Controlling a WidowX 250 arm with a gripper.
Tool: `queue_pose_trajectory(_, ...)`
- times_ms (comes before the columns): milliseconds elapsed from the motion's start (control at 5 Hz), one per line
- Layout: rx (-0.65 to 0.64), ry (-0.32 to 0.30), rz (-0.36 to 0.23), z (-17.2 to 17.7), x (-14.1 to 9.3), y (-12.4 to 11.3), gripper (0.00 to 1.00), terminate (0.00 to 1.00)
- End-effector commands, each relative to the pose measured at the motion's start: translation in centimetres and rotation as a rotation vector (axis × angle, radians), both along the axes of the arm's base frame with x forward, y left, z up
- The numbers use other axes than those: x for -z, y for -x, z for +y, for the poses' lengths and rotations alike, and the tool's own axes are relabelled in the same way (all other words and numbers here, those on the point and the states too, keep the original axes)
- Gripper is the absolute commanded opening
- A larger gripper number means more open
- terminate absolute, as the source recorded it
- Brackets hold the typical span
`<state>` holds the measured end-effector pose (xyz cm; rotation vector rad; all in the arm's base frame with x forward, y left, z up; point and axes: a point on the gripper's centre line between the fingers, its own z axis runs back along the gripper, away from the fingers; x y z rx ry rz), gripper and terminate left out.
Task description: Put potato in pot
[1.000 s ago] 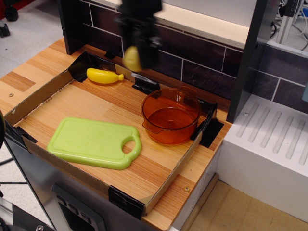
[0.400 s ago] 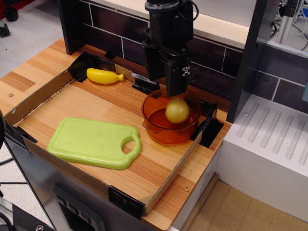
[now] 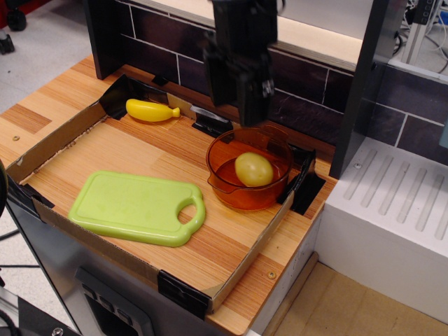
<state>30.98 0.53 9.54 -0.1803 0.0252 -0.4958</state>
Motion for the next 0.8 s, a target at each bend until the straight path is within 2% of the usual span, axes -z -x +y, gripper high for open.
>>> queue_pose_trajectory(0, -0.272, -0.061, -0.285, 5.9, -8.5, 0.0, 1.00, 0.00)
queue_pose_trajectory(200, -0.476, -0.147, -0.377, 9.1, -9.7, 1.3, 1.00, 0.00)
queue_pose_trajectory(400, -0.476, -0.147, -0.377, 9.1, -9.7, 1.3, 1.00, 0.00)
queue_pose_trajectory(600, -0.476, -0.147, -0.377, 9.1, -9.7, 1.3, 1.00, 1.00)
